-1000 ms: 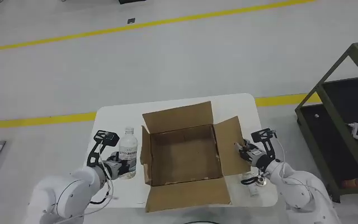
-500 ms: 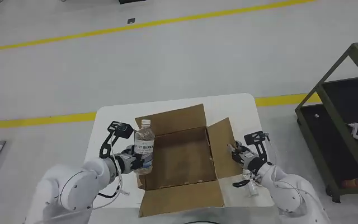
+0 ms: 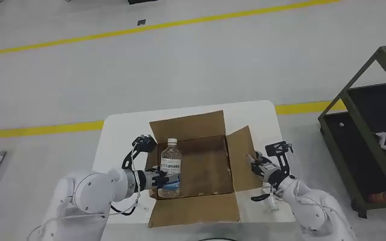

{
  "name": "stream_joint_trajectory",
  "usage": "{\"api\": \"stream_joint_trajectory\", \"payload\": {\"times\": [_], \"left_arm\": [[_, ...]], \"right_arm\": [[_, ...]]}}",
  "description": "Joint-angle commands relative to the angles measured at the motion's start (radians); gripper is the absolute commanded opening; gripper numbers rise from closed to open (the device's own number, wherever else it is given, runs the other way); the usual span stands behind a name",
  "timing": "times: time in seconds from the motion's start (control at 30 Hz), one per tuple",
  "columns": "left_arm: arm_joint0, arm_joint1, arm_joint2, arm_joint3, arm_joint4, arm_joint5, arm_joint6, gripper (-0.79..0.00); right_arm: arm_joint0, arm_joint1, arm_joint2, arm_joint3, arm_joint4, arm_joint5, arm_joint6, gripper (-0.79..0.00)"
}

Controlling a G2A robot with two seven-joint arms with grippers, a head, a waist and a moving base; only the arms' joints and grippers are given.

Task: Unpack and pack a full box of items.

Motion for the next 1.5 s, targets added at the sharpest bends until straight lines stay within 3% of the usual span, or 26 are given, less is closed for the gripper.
{"api": "stream_joint_trajectory", "payload": {"times": [0.0, 0.1, 0.27, 0.53, 1.03, 1.47], "left_arm": [[0.0, 0.0, 0.0, 0.0, 0.0, 0.0, 0.0, -0.785], [0.0, 0.0, 0.0, 0.0, 0.0, 0.0, 0.0, -0.785], [0.025, -0.003, 0.041, 0.028, -0.02, 0.004, 0.098, -0.785], [-0.063, -0.015, 0.153, 0.195, -0.021, 0.091, 0.19, -0.785], [-0.156, -0.023, 0.284, 0.451, 0.067, 0.171, 0.19, -0.785], [-0.165, -0.025, 0.298, 0.463, 0.059, 0.165, 0.192, -0.785]], "right_arm": [[-0.002, 0.002, -0.003, 0.0, -0.006, -0.006, 0.003, -0.785], [-0.006, 0.003, -0.011, -0.005, -0.008, -0.007, 0.003, -0.785], [-0.006, 0.006, -0.019, -0.018, -0.012, -0.009, 0.009, -0.785], [-0.009, 0.012, -0.017, -0.031, -0.008, -0.014, 0.009, -0.785], [-0.026, 0.021, -0.004, -0.035, 0.001, -0.004, -0.004, -0.785], [-0.027, 0.029, -0.005, -0.054, 0.019, -0.018, -0.001, -0.785]]}}
